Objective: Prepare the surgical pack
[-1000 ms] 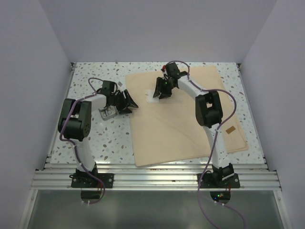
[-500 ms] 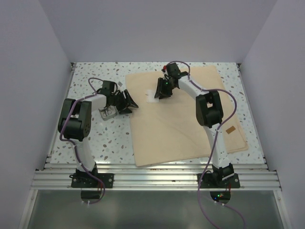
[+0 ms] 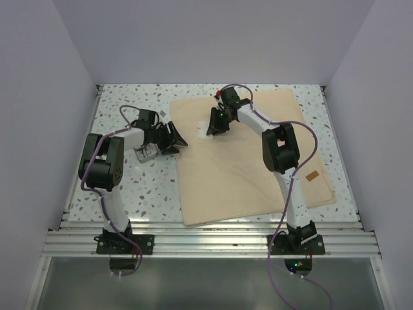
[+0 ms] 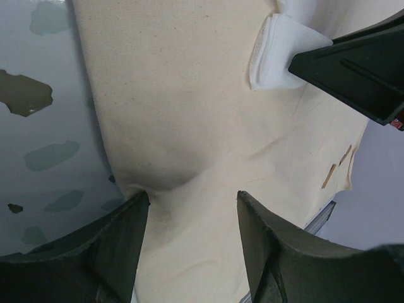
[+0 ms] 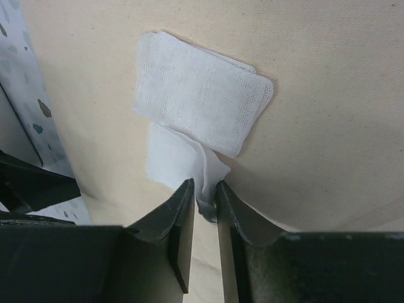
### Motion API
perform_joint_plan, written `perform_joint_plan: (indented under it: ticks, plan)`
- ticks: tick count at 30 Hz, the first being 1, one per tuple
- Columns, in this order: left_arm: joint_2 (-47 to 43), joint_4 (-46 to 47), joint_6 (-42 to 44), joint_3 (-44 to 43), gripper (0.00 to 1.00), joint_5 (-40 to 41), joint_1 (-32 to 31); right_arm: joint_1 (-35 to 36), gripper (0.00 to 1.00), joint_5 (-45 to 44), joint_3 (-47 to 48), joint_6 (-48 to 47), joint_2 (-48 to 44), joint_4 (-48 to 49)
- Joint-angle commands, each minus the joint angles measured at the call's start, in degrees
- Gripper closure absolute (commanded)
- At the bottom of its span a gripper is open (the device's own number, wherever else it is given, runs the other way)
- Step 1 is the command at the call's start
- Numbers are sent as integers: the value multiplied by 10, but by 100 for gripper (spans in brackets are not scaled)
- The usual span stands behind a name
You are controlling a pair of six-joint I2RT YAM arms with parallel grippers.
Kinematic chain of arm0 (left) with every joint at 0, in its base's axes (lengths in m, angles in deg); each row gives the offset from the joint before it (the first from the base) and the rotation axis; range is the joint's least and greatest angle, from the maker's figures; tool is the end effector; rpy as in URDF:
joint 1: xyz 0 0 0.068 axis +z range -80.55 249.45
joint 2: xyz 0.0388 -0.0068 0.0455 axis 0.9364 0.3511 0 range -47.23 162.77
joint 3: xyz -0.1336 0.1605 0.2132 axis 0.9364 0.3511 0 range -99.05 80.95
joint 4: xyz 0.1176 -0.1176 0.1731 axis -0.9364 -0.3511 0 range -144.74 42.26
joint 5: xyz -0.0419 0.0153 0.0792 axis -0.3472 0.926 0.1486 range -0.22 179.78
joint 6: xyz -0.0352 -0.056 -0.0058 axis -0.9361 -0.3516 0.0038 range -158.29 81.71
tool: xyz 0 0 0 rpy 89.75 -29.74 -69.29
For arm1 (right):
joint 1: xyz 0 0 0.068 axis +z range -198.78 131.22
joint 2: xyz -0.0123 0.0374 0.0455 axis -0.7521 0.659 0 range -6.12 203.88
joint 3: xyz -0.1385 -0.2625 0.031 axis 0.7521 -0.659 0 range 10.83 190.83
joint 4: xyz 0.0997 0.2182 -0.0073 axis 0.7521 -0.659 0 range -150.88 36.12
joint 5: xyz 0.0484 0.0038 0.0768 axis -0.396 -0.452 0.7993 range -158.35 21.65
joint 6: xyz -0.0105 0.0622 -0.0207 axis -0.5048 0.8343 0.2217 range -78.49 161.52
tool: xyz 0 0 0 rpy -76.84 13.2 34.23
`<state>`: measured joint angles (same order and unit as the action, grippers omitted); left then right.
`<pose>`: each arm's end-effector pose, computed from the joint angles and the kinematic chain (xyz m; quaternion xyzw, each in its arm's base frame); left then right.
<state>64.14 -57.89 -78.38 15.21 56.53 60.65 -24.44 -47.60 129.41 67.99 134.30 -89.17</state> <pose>0.3813 -0.0880 0.1695 -0.1660 0.9046 -0.3656 0.1434 0.4835 0.2391 0.1682 -0.0333 0.9442 0.2755 0.1773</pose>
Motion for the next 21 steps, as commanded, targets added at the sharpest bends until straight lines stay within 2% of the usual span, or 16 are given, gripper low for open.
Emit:
perform_joint_plan:
  ticks: [1, 5, 7, 14, 21]
  plan:
    - [-4, 9, -1, 13, 37, 9, -7, 4, 77, 10, 7, 9, 8, 9]
    - [-6, 9, -1, 17, 37, 8, -8, 4, 96, 18, 27, 10, 1, 3]
    - [-5, 10, 1, 19, 37, 7, -7, 4, 100, 25, 31, 14, -8, -2]
    - [-8, 8, 7, 22, 37, 6, -7, 6, 100, 59, 20, 40, -69, 31]
    - [-9, 6, 12, 20, 37, 3, -7, 5, 100, 74, 88, 59, -41, 27]
